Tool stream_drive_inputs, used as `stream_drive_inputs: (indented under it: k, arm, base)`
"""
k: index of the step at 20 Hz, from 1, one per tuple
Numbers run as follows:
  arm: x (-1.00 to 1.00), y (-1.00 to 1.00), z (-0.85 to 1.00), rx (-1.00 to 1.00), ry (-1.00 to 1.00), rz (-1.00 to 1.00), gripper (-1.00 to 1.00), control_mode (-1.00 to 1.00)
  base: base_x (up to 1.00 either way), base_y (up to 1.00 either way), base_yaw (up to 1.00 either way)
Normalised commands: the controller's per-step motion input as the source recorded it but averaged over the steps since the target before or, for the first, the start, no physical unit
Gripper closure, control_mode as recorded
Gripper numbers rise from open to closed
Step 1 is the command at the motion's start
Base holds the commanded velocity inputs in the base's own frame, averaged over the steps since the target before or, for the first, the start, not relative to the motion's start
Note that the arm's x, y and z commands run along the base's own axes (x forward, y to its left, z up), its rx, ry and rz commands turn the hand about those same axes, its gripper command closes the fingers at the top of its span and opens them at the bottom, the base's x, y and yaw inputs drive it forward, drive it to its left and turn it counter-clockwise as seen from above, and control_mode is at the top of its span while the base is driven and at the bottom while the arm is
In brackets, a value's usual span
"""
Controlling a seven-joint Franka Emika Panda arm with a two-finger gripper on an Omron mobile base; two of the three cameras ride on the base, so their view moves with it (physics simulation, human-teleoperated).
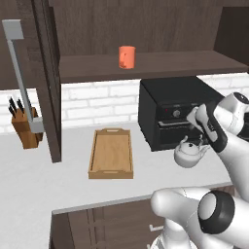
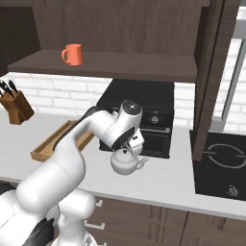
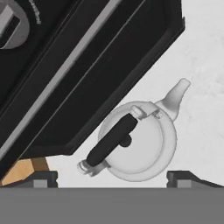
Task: Pick the kettle from the counter and place it on the tray. Then pick the mug from the cabinet and place it on the tray. Then close the cabinet doors.
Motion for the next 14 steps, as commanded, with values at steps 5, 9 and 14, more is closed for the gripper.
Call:
stream_drive_inputs:
  k: [5, 9, 14]
  arm:
    - [0.08, -0.04, -0.09, 0.01, 0.02, -0.06, -1.00, -1.00]
    - [0.10, -0.05, -0.26, 0.03, 0.00, -0.09, -1.00, -1.00]
    - [0.11, -0.04, -0.22, 0.05, 0.00, -0.07, -1.00, -1.00]
  base:
    - [0.00, 0.00, 0.00]
    - [0.00, 0.00, 0.00]
    - [0.00, 0.00, 0.00]
